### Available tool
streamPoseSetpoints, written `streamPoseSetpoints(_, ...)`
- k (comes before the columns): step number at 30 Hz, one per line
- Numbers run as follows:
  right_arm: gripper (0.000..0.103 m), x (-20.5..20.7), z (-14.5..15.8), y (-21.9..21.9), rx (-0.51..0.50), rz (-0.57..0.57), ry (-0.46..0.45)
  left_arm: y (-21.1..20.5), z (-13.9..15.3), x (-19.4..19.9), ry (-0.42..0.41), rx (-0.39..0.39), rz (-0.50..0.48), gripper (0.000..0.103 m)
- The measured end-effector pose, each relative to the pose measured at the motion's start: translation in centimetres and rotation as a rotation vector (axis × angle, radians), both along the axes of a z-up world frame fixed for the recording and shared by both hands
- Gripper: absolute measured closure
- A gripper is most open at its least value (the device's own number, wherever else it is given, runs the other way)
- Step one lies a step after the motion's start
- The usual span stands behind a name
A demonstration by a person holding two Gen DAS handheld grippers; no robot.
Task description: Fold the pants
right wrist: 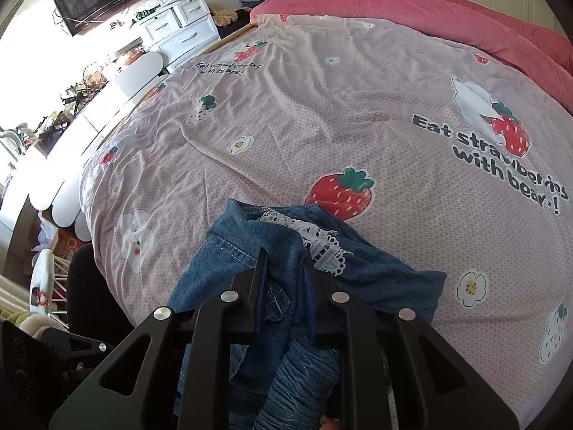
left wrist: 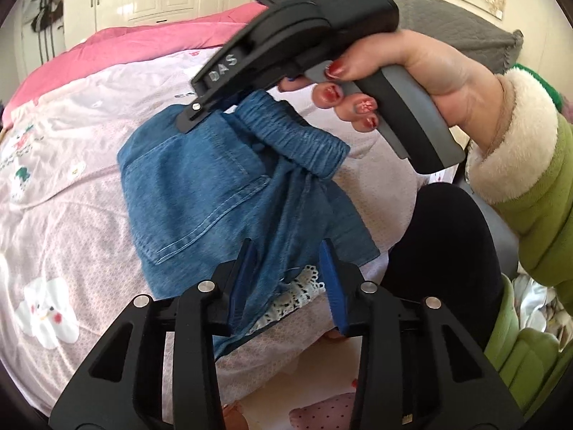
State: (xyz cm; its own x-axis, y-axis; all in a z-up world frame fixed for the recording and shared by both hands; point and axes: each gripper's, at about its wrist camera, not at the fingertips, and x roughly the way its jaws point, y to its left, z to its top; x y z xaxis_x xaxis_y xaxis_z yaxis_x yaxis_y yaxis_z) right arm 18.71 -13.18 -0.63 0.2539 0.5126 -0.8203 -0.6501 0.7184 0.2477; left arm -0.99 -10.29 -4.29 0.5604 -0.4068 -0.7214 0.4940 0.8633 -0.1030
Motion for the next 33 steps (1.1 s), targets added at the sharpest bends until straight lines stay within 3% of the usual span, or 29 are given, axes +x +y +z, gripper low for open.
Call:
streamPoseSetpoints(4, 0.087, 0.0, -0.1, 0.2, 0.001, -0.011, -0.007, -1.1, -1.1, 0.6, 0.0, 0.05, -0.012, 0.1)
streamPoseSetpoints(15, 0.09, 0.6, -0.5, 0.6, -0.01, -0.028, -0.04, -2.1, -1.1, -1.1, -0.048, 0.088, -0.049, 0.101)
streamPoseSetpoints(33, 0.089, 1.2, -2.4, 0.7, -0.048, -0.05, -0.052, -2.0, -3.1, -0.5, -0.003, 0.072, -0.027, 0.101)
